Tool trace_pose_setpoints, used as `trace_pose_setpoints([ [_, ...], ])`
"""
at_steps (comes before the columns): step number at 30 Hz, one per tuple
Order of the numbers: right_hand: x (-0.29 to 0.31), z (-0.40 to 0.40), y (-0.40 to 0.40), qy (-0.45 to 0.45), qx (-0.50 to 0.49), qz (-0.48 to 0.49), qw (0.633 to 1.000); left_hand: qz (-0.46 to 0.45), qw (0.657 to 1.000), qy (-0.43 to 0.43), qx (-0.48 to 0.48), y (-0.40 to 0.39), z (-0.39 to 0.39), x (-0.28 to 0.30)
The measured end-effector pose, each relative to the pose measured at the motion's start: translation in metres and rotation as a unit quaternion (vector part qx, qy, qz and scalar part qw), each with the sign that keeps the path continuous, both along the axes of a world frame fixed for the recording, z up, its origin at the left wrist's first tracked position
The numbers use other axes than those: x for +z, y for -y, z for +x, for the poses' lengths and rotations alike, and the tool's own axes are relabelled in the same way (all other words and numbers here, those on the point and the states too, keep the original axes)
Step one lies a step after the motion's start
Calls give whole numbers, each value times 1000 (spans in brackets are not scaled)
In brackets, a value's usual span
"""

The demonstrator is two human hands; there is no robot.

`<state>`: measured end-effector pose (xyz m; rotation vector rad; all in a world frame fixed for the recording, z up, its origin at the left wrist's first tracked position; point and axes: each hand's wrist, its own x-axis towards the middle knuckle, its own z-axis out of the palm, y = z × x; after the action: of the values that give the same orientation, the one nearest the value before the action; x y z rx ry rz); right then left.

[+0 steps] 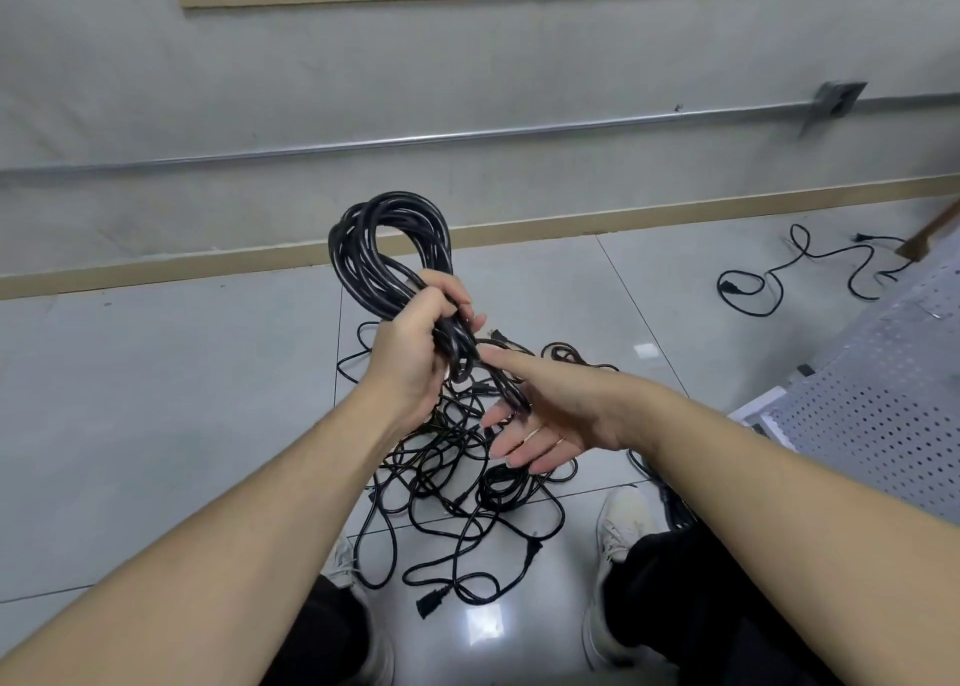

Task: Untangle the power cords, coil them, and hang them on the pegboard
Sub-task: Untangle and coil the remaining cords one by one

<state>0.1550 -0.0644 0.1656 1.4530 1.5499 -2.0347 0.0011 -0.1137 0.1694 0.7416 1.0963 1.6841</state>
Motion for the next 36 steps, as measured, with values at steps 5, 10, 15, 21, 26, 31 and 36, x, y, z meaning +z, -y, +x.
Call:
trace_pose_setpoints([
  [5, -4, 6, -10, -63, -135, -26, 989, -8, 997, -65, 31, 0, -4, 2],
  [10, -8, -1, -10, -193, -309, -19, 931, -54, 990, -109, 73, -4, -2, 1],
  [15, -7, -1, -20, -259, -341, 134, 894, -105, 983, -118, 91, -6, -12, 4],
  [21, -2, 16, -14, -160, 125, 453, 868, -151, 954, -217, 142, -8, -39, 3],
  [26, 2, 12, -10, -189, 133, 507, 831, -161, 919, -358, -23, -3, -29, -5],
  [31, 4, 13, -11, -248, 31, 489, 836, -216, 918, -321, -90, 5, -2, 0],
  [36, 14, 17, -17, -270, -61, 427, 861, -172, 899, -371, -160, 5, 9, 6],
])
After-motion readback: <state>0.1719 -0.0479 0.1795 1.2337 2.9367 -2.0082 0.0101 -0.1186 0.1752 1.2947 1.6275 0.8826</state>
